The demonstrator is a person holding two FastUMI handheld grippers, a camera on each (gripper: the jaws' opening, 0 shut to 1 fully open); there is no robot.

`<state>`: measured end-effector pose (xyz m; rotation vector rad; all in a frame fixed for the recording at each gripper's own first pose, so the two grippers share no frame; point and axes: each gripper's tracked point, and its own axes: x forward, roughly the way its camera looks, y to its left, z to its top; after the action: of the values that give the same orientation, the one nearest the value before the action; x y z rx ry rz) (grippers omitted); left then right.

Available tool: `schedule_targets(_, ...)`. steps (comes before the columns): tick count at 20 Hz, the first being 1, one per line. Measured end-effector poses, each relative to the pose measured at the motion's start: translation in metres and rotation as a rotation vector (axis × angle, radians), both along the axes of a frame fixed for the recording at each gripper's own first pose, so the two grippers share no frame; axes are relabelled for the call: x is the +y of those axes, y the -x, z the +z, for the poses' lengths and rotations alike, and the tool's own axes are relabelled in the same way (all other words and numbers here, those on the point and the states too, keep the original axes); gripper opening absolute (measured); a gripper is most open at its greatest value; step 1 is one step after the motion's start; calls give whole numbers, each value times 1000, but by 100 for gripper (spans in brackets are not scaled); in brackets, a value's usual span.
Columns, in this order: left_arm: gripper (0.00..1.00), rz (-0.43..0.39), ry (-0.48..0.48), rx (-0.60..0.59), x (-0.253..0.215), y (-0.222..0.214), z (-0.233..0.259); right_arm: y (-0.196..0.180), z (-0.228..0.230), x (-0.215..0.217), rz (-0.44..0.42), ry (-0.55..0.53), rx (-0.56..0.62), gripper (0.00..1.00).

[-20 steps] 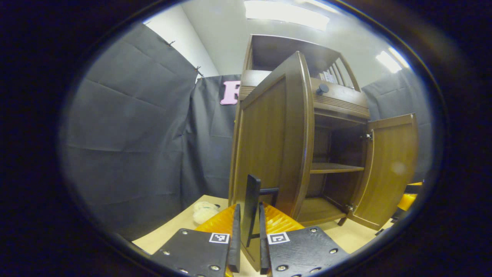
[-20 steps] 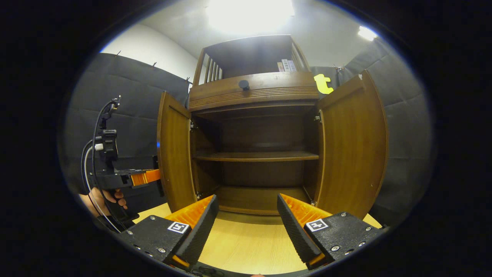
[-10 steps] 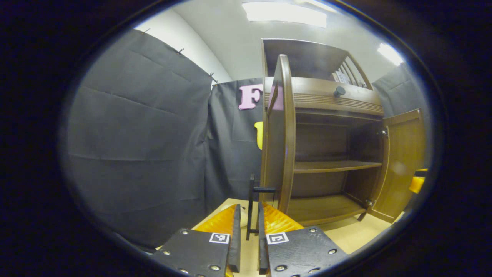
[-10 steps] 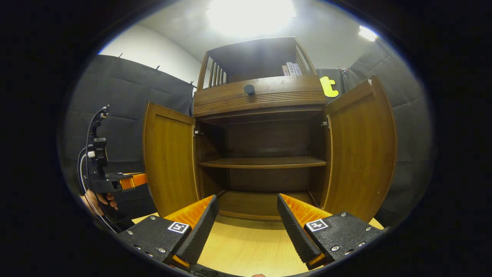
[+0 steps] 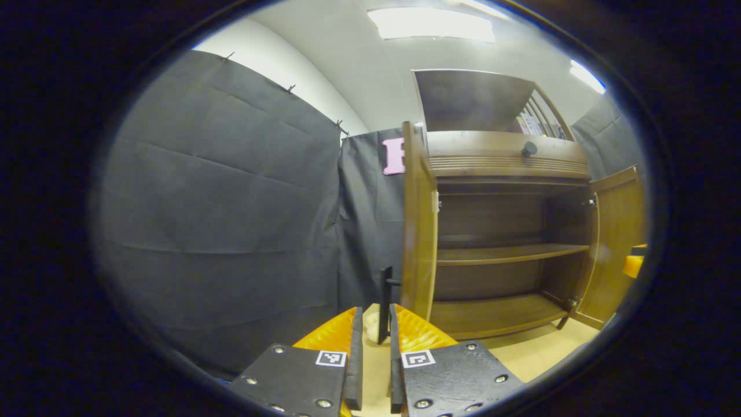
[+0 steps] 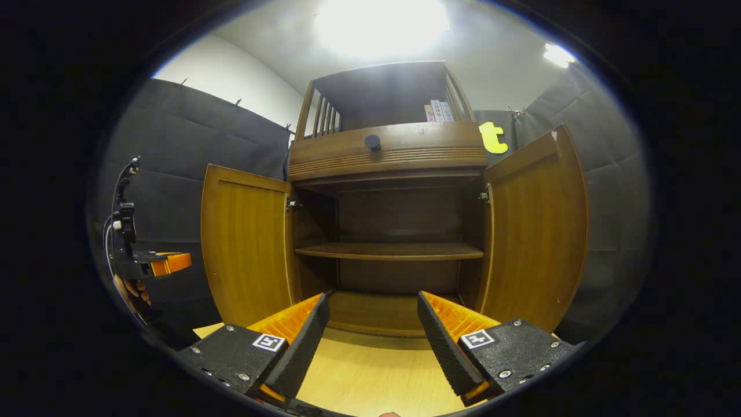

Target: Open the right door of the double-door shoe cabinet with the right hand, and open the left door with the left hand.

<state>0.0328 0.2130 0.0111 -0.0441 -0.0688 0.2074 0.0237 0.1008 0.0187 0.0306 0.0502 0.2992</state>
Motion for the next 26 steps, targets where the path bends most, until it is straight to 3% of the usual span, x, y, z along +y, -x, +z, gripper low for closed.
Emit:
schedule_targets(10, 21, -112, -4, -1, -59, 60, 4, 24, 11, -36, -66, 1, -48, 94)
schedule_targets(14, 24, -103, 16, -17, -61, 80, 1, 40, 2, -54, -96, 0, -35, 94)
schedule_targets(18, 16, -79, 15, -25, -59, 90, 2, 45, -4, -68, -124, -7, -26, 94)
schedule_targets(20, 24, -64, 7, -19, -60, 91, 0, 47, -7, -72, -130, -3, -21, 94)
schedule_targets(24, 24, -37, 2, -17, -60, 95, 2, 49, -3, -71, -146, -6, -20, 94)
schedule_targets(25, 27, -33, 7, -14, -58, 95, 0, 50, -2, -72, -149, -8, -20, 92)
schedule_targets(26, 37, -30, 9, -12, -51, 96, -3, 50, -2, -72, -152, -10, -21, 94)
